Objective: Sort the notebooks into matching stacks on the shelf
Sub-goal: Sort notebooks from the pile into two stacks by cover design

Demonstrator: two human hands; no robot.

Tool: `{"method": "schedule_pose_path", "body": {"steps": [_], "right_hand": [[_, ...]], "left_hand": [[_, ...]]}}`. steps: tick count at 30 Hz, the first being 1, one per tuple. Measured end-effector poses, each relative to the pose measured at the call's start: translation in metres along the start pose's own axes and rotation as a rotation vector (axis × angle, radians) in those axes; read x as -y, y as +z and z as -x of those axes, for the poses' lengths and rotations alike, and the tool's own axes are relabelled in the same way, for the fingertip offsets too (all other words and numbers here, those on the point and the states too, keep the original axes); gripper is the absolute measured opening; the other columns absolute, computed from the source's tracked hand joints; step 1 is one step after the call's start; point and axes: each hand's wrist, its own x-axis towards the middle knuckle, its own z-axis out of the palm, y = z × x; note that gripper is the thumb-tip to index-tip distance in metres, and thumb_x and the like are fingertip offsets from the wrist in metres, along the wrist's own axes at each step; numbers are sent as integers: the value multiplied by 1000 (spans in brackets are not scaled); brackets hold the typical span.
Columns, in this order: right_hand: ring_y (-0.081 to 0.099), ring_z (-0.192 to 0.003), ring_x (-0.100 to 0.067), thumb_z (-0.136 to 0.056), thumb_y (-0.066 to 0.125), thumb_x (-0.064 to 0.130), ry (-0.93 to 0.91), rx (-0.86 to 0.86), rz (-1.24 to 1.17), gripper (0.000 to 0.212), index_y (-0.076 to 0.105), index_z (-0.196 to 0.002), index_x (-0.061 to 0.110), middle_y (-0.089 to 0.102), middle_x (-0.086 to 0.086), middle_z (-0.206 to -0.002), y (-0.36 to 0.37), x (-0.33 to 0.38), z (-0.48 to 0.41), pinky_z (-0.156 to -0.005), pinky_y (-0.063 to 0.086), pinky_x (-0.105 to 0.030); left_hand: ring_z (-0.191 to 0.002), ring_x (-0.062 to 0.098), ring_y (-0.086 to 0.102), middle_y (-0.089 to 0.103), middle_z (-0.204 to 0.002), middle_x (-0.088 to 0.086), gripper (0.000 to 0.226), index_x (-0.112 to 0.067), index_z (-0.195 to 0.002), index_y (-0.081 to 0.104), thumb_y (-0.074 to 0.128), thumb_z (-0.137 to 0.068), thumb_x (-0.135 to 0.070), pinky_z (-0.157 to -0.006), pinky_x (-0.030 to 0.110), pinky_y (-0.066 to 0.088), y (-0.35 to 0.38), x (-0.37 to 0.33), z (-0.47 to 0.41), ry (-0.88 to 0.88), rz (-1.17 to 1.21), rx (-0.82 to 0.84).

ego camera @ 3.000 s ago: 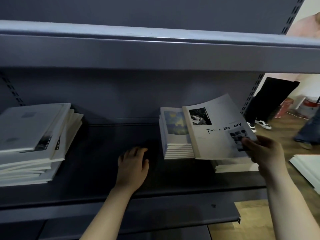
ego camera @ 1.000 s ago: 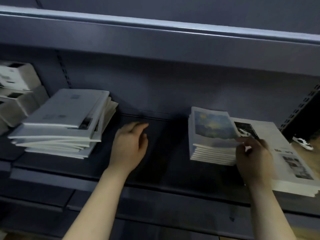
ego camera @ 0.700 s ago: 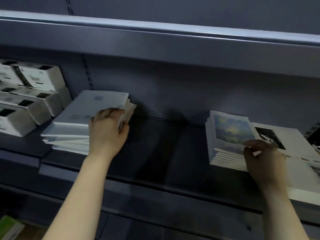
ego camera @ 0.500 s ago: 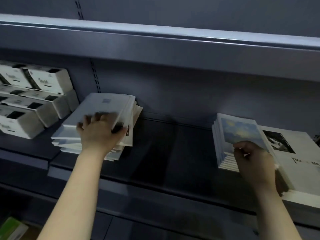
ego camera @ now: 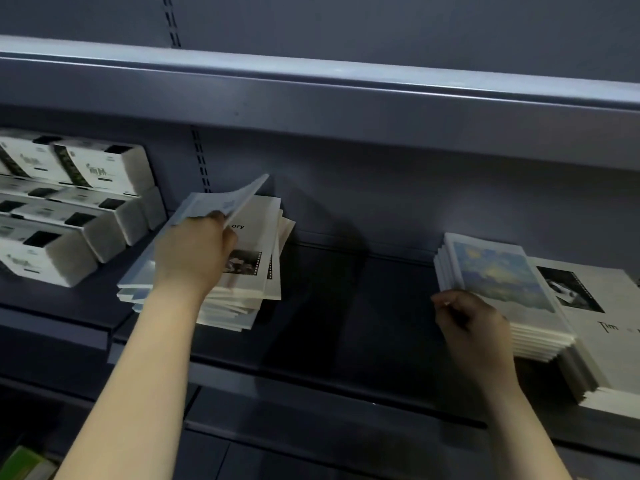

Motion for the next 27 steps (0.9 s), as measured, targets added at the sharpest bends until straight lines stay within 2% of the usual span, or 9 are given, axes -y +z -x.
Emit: {"method": "schedule_pose_path", "body": {"steps": [3,7,9,11,15,17,20,23,27], "right_hand": [[64,-71,-4,-88,64,5,62,70,-123,21,70,-97,24,68,10,-86,7,-1,0,-68,50,-23],[67,-60,-1,-92,63,13,116,211,-332,18,68,-95,29,69,11,-78,15,11,-2,-54,50,-13],[68,-63,-1,-92,63,18,96,251,-396,17,66,-93,34,70,11,-77,20,21,-4,-55,50,-13],[70,-71,-4,-94,59,22,127,294,-508,15,65,-104,31,72,6,-85,24,31,-5,-58,54,-17],[72,-88,-17,-90,53,42,213,400,-833,45,48,-130,22,70,-1,-104,23,48,-5,-67,58,-27],[73,-88,-22,-84,60,47,239,372,-930,50,50,-127,24,70,-2,-107,18,53,-7,-67,58,-30],[73,-77,-24,-90,63,31,320,235,-971,36,53,-121,16,70,-7,-103,11,49,-12,-58,57,-28],[69,-68,-23,-93,60,15,357,151,-983,27,50,-117,6,67,-15,-102,4,36,-15,-51,53,-26],[67,-76,-18,-95,57,9,309,70,-879,13,54,-106,14,66,-8,-99,-13,13,-20,-52,53,-26]], "left_hand": [[-51,29,44,51,-59,13,17,-5,-99,60,49,-93,-17,-52,31,29,-12,-6,6,48,137,-183],[-54,17,51,58,-64,2,20,-12,-100,63,46,-92,-19,-51,30,37,-20,-35,22,73,577,-317],[-60,5,54,58,-67,-8,20,-22,-97,62,42,-93,-22,-55,25,43,-16,-52,27,-7,904,-272],[-72,9,65,67,-77,-4,22,-26,-95,64,43,-95,-21,-58,27,51,-10,-71,33,-118,1268,-140],[-82,19,71,73,-88,2,24,-21,-97,68,44,-96,-21,-61,29,55,7,-108,51,-310,1767,9],[-91,23,70,72,-97,6,25,-22,-105,66,42,-99,-20,-66,32,57,16,-120,59,-334,1846,62],[-94,21,69,71,-101,2,27,-31,-102,67,42,-100,-22,-68,33,57,28,-130,68,-338,1884,165],[-93,18,69,70,-99,-3,19,-21,-107,64,47,-98,-21,-68,30,57,40,-135,75,-283,1784,266],[-93,9,68,69,-100,-12,15,-27,-106,64,56,-94,-24,-72,26,57,52,-138,80,-120,1572,417]]}}
